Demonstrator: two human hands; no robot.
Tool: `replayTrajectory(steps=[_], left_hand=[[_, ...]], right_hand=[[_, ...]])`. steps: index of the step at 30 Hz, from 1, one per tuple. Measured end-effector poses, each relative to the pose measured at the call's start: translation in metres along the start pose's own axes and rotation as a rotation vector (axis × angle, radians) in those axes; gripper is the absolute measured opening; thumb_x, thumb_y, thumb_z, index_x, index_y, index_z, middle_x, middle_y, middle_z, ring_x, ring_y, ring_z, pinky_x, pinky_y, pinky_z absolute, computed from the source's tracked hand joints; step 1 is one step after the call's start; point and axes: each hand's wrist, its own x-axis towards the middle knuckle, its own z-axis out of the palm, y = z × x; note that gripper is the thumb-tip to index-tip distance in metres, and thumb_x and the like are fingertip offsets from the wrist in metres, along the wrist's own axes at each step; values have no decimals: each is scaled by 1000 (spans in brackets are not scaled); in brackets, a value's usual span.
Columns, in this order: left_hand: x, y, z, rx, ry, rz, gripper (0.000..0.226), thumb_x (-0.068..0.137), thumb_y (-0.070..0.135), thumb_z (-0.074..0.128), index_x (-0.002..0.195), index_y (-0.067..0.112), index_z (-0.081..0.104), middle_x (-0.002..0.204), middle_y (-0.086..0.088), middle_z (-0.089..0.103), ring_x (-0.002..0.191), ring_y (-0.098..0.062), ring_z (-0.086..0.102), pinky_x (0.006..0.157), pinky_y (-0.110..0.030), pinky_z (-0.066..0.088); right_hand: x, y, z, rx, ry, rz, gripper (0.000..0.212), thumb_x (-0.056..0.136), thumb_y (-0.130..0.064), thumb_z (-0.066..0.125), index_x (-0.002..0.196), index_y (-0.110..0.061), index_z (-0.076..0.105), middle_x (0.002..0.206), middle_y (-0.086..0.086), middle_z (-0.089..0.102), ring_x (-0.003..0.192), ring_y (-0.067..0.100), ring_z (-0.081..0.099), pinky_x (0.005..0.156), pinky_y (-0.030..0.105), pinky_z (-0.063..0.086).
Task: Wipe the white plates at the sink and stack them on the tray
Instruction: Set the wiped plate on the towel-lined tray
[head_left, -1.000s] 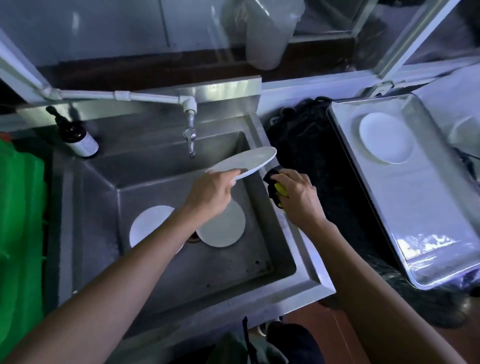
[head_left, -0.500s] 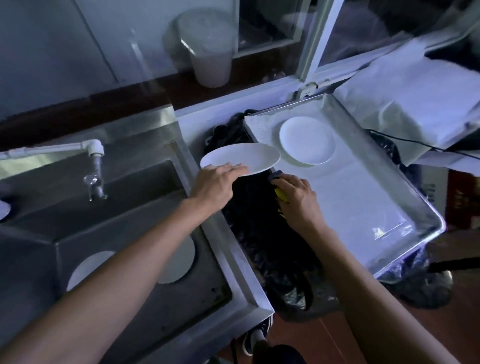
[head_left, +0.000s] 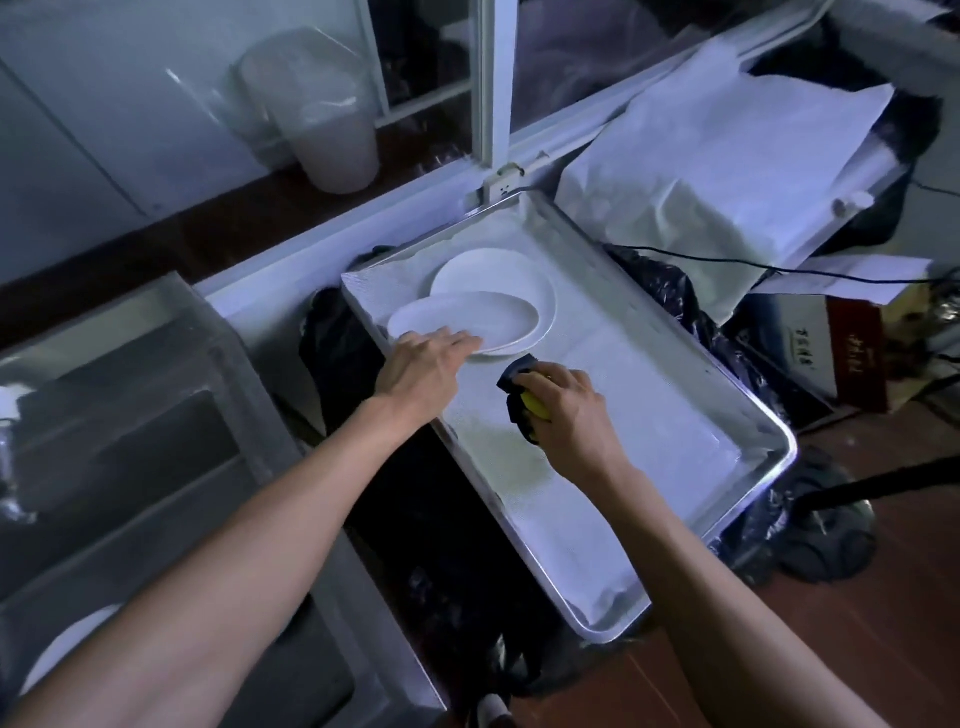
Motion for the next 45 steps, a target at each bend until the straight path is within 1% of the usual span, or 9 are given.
replayTrajectory(steps=[6, 12, 19, 22, 30, 36, 40, 42, 45], left_hand=[[32, 6, 36, 63, -73, -47, 59, 88, -10, 48, 141, 13, 58, 147, -12, 56, 138, -34, 50, 102, -47, 41], [55, 8, 51, 106, -130, -81, 57, 91, -4, 49, 145, 15, 54, 151, -10, 52, 142, -31, 45, 106, -47, 37], [72, 10, 68, 273, -267, -44, 66, 96, 10, 46, 158, 21, 26, 165, -4, 26, 151, -30, 24, 115, -48, 29], [76, 10, 81, 305, -307, -60, 78, 93, 12, 53, 160, 22, 14, 168, -6, 15, 153, -32, 15, 119, -52, 25], [80, -2, 102, 314, -356, -54, 77, 100, 24, 54, 160, 23, 7, 169, -8, 6, 155, -35, 5, 120, -57, 21], [79, -4, 106, 278, -373, -37, 65, 106, 30, 41, 161, 22, 7, 170, -10, 1, 155, -36, -1, 121, -60, 17], [79, -3, 104, 254, -384, -43, 63, 107, 28, 41, 161, 22, 9, 170, -10, 2, 156, -36, -1, 121, -60, 17], [80, 0, 99, 228, -388, -67, 59, 107, 29, 42, 160, 22, 16, 169, -8, 8, 156, -34, 3, 120, -60, 19], [75, 5, 87, 210, -368, -106, 50, 104, 28, 45, 153, 21, 36, 162, -7, 31, 151, -31, 22, 115, -55, 29]], right_hand=[[11, 34, 2, 22, -1, 39, 50, 87, -7, 66, 130, -31, 60, 138, -6, 55, 111, 31, 49, 85, 49, 48], [21, 57, 2, 44, -3, 68, 51, 86, -6, 67, 131, -30, 60, 139, -6, 54, 114, 31, 48, 86, 48, 45], [31, 70, 5, 28, -14, 83, 50, 88, -7, 67, 132, -29, 60, 139, -6, 54, 113, 30, 49, 86, 48, 46], [33, 72, 6, 20, -21, 92, 53, 86, -2, 65, 133, -26, 60, 141, -4, 54, 115, 32, 49, 87, 49, 46], [36, 74, 8, 18, -40, 111, 53, 88, -2, 61, 135, -26, 60, 142, -4, 53, 116, 31, 47, 90, 48, 45], [35, 73, 11, 25, -27, 122, 55, 85, 2, 58, 134, -25, 61, 141, -4, 55, 115, 32, 48, 89, 47, 43], [32, 71, 11, 33, -32, 125, 55, 85, 2, 59, 133, -25, 62, 140, -3, 55, 116, 32, 48, 91, 49, 43], [31, 69, 11, 32, -36, 122, 56, 85, 3, 59, 133, -24, 62, 140, -2, 55, 117, 32, 48, 91, 51, 44], [28, 64, 12, 42, -22, 128, 53, 86, 2, 59, 133, -23, 62, 139, -2, 56, 115, 33, 49, 90, 52, 44]])
